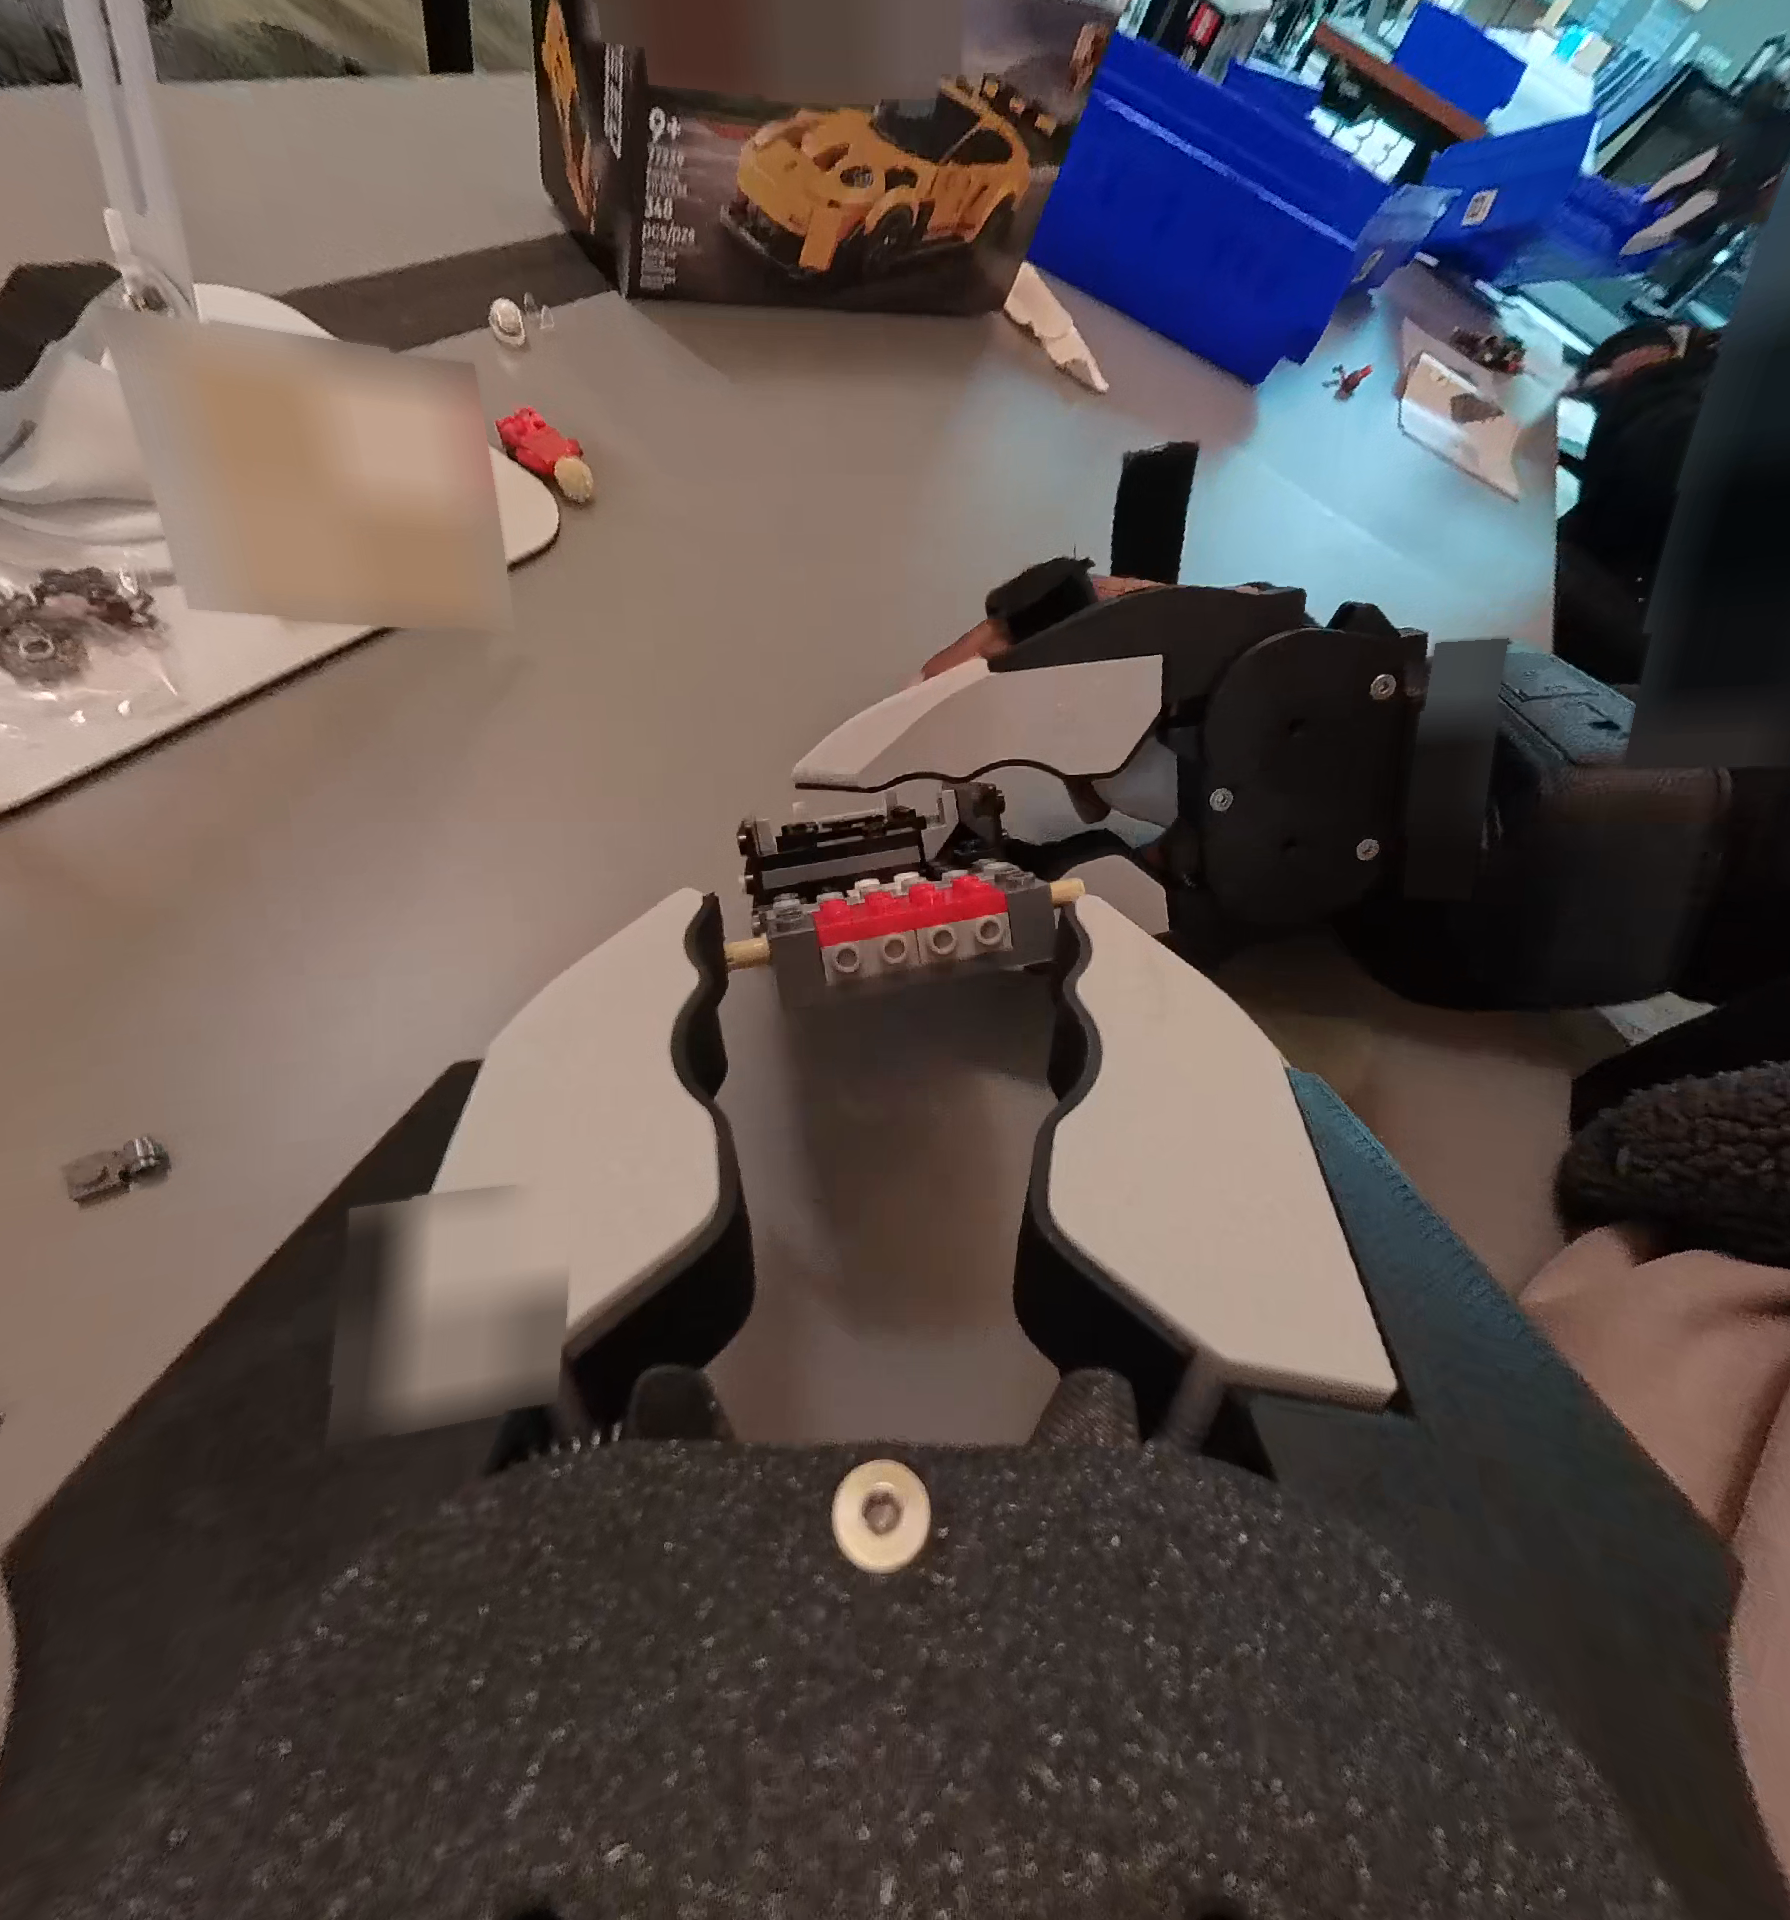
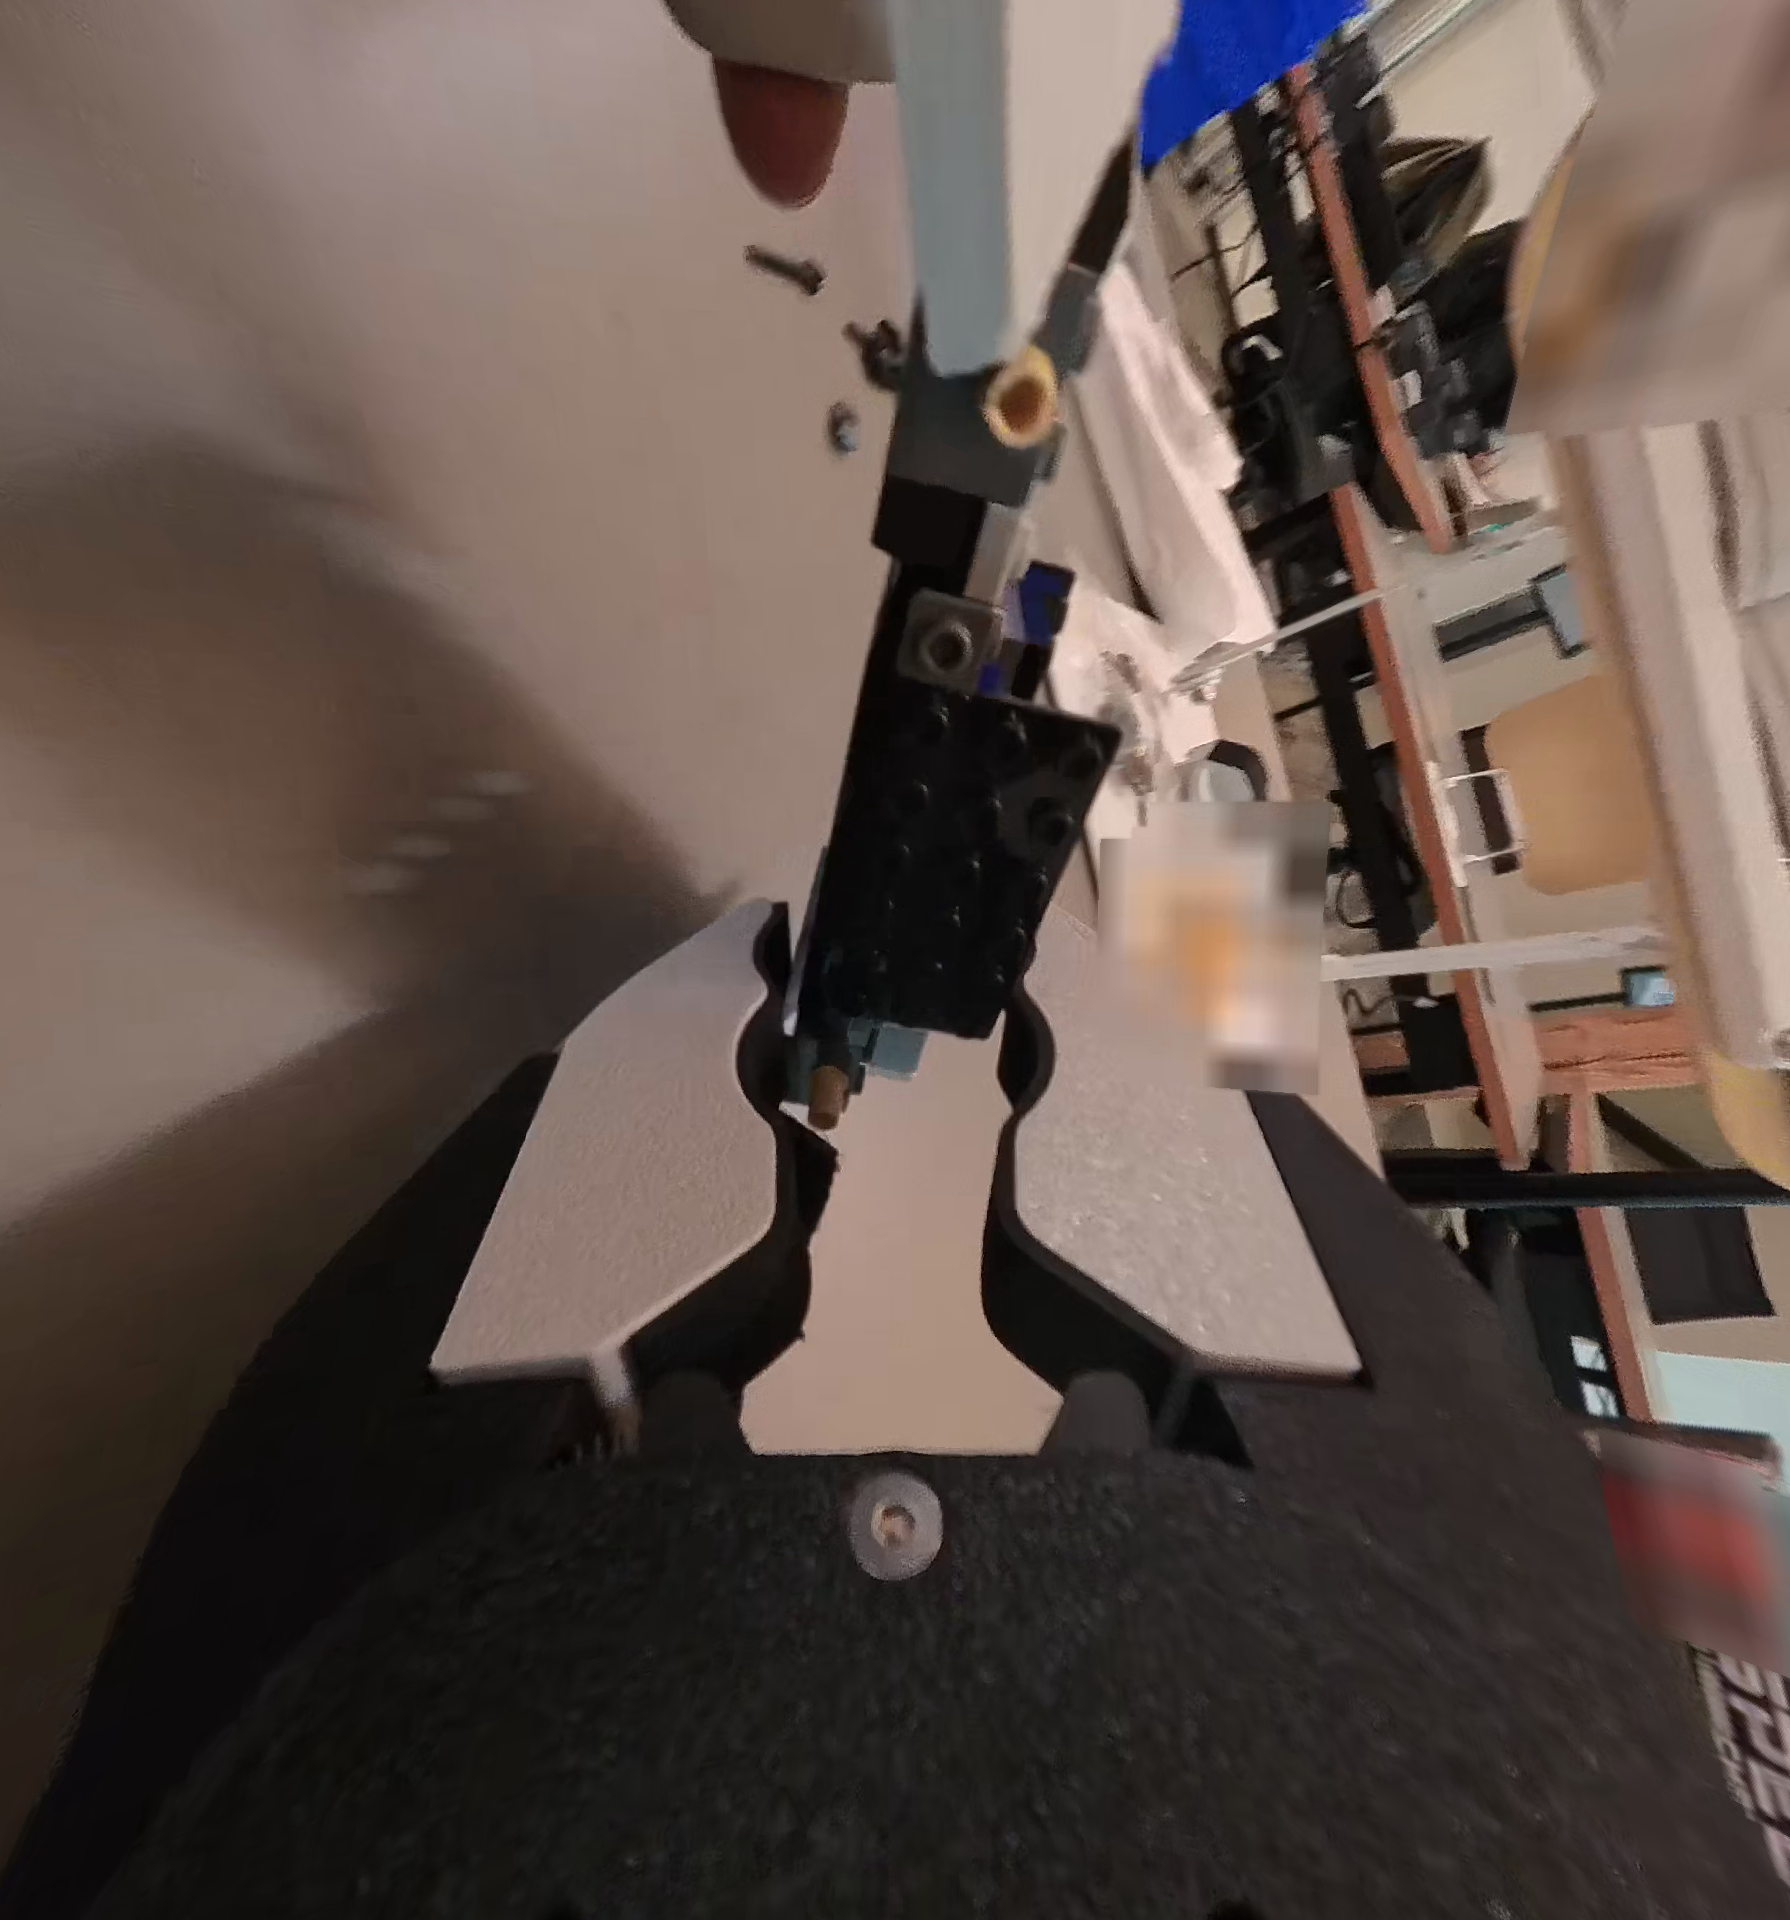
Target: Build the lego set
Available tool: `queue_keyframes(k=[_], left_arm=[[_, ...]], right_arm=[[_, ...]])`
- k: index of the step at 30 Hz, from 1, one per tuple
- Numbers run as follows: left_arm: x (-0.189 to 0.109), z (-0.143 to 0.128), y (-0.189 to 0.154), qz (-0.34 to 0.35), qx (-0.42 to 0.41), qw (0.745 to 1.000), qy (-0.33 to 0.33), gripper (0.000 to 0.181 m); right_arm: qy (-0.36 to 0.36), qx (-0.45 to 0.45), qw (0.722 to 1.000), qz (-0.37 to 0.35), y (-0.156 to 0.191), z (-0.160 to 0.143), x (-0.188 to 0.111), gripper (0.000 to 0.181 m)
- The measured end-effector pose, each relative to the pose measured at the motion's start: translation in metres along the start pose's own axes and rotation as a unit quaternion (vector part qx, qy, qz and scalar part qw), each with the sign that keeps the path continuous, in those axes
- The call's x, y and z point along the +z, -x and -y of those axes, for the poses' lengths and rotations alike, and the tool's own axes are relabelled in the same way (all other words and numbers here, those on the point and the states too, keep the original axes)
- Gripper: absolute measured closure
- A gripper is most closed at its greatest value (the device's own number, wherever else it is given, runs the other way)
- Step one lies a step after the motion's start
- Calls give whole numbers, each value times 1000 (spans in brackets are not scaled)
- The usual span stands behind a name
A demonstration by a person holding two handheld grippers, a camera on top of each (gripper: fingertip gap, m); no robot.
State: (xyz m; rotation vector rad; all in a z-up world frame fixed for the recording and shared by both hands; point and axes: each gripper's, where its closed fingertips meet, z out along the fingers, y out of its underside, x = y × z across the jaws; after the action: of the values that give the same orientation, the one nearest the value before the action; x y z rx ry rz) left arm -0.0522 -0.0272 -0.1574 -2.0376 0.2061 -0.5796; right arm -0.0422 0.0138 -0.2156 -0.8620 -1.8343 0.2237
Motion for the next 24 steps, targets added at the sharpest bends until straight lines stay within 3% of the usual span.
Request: queue_keyframes(k=[4, 10, 14, 21, 24], left_arm=[[-7, 14, -6, -13, 16, 999, -37, 121], [-7, 10, -12, -34, 54, 998, -23, 120], [-12, -5, -6, -10, 107, 992, 59, 121], [-32, -28, 15, 28, 142, 964, 225, 181], [-27, -34, 18, 32, 144, 953, 263, 181]], right_arm=[[-31, -5, 999, -41, -24, 7, -10, 148], [-19, -76, 996, -45, -34, 4, -17, 149], [33, -112, 993, -27, -45, -12, -21, 149], [88, -208, 974, -33, -69, -16, -28, 149], [95, -204, 973, -59, -79, -7, -31, 149]])
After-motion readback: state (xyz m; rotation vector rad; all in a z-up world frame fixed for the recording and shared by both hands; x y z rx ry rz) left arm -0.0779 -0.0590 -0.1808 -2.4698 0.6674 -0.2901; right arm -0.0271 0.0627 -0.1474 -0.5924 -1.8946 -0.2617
